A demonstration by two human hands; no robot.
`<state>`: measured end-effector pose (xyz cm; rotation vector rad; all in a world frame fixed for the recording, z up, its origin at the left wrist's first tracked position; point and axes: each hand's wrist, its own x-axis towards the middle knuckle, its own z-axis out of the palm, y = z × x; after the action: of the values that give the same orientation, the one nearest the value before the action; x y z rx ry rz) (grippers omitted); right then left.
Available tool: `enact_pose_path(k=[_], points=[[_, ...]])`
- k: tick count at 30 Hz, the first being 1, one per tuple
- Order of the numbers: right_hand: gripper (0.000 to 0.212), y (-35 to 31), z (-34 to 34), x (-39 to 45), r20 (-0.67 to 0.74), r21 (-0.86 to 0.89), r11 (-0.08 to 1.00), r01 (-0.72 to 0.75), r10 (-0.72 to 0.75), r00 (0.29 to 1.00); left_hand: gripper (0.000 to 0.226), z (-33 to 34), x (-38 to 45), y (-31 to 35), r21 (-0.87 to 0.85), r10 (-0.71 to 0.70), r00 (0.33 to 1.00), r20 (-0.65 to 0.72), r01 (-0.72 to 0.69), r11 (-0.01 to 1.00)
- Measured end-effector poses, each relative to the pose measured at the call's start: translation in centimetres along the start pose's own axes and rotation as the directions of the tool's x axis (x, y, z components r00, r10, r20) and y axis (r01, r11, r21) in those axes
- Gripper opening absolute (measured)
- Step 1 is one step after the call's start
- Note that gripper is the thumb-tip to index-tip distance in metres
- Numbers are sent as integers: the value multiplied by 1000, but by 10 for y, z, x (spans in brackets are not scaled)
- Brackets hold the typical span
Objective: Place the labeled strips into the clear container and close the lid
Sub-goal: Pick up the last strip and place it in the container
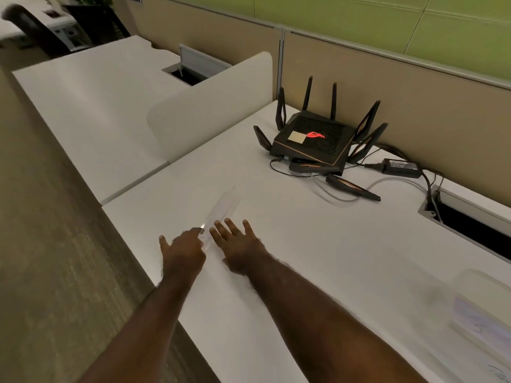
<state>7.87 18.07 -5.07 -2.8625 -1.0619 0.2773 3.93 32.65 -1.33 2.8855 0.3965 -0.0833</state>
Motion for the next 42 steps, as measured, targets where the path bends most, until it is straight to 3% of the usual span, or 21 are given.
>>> enact_pose_path(k=[3,7,11,16,22,28,31,37,42], points=[[76,15,-3,-15,-58,5,999,-41,42,997,36,-11,-5,10,-228,-7,1000,12,9,974],[80,54,-14,-55,-168,36,994,-102,106,980,35,-32,-21,31,-589,53,981,188,69,805],[80,100,-29,-113,-216,60,978,-197,206,954,32,-52,-37,59,-742,207,909,361,146,655],[69,145,-55,-193,-212,124,947,-297,318,924,30,-61,-42,108,-749,411,778,476,114,652],[61,184,-88,-298,-205,125,896,-426,443,873,22,-55,-52,186,-765,511,770,381,-48,643],[59,202,-105,-394,-111,305,725,-618,672,732,57,-39,-75,267,-649,700,646,304,-397,649],[57,207,-109,-440,-68,362,634,-683,749,659,48,-28,-88,306,-594,773,593,225,-545,592],[46,221,-101,-512,-6,523,455,-720,847,531,41,1,-117,372,-453,863,459,213,-736,503],[44,230,-80,-547,44,477,387,-789,886,461,46,24,-141,408,-227,903,399,159,-875,427]])
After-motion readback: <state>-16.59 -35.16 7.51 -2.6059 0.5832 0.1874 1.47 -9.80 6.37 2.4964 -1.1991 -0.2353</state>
